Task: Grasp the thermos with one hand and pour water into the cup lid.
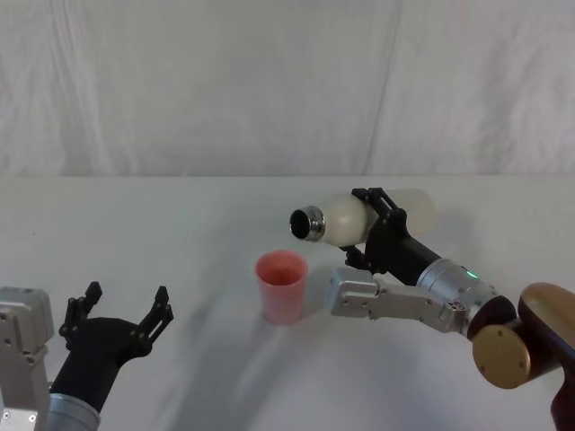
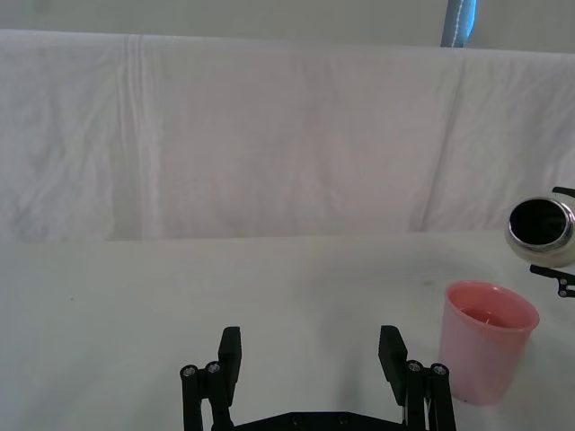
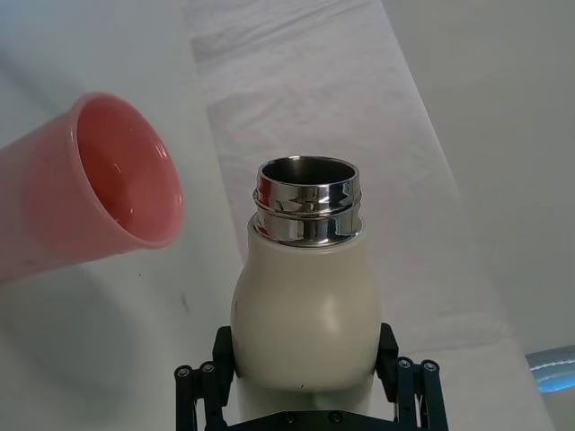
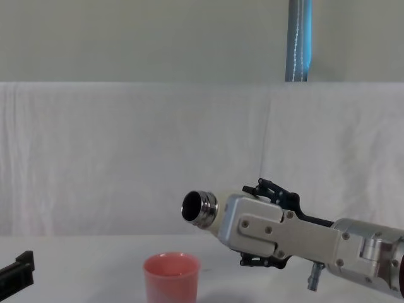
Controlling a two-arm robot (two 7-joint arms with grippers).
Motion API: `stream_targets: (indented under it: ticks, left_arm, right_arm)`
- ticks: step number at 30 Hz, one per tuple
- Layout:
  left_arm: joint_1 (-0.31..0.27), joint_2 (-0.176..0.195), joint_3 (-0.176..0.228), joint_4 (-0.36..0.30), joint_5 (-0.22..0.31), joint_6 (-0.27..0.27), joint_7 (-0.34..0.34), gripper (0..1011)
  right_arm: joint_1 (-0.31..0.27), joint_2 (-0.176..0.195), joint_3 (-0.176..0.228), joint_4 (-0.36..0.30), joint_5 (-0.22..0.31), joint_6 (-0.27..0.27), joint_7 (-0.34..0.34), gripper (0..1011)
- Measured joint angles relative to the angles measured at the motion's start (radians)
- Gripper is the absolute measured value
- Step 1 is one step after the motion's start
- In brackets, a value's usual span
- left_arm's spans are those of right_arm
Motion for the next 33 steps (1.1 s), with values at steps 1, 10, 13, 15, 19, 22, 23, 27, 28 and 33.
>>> stream_targets:
  ticks: [1, 10, 13, 15, 19, 22, 23, 27, 28, 33]
  left_arm:
    - [0.000, 0.000, 0.000, 0.000, 0.000, 0.000, 0.000, 1001]
    - [0.000, 0.000, 0.000, 0.000, 0.000, 0.000, 0.000, 1001]
    - [0.000, 0.000, 0.000, 0.000, 0.000, 0.000, 0.000, 1001]
    - [0.000, 0.000, 0.000, 0.000, 0.000, 0.000, 0.000, 1001]
    - [0.000, 0.000, 0.000, 0.000, 0.000, 0.000, 0.000, 1001]
    - [0.000, 0.000, 0.000, 0.000, 0.000, 0.000, 0.000, 1001]
    - [0.000, 0.000, 0.000, 0.000, 0.000, 0.000, 0.000, 1001]
    - [0.000, 0.000, 0.000, 0.000, 0.000, 0.000, 0.000, 1001]
    - [0.000, 0.000, 0.000, 0.000, 0.000, 0.000, 0.000, 1001]
    - [0.000, 0.000, 0.000, 0.000, 0.000, 0.000, 0.000, 1001]
  right_arm:
    - [0.003, 0.000, -0.003, 0.003, -0.005, 0.001, -0.003, 951]
    - [0.016, 0.003, -0.015, 0.015, -0.030, 0.004, -0.018, 951]
    - [0.020, 0.002, -0.017, 0.019, -0.034, 0.004, -0.020, 951]
    - [0.021, 0.002, -0.019, 0.020, -0.035, 0.004, -0.021, 951]
    - [0.024, 0.002, -0.022, 0.023, -0.040, 0.005, -0.024, 951]
    - [0.026, 0.002, -0.023, 0.025, -0.043, 0.005, -0.027, 951]
    - [0.027, 0.002, -0.025, 0.026, -0.046, 0.006, -0.029, 951]
    - [0.030, 0.003, -0.029, 0.027, -0.054, 0.007, -0.034, 951]
    - [0.030, 0.003, -0.029, 0.027, -0.054, 0.007, -0.034, 951]
    - [0.034, 0.005, -0.032, 0.027, -0.062, 0.008, -0.040, 951]
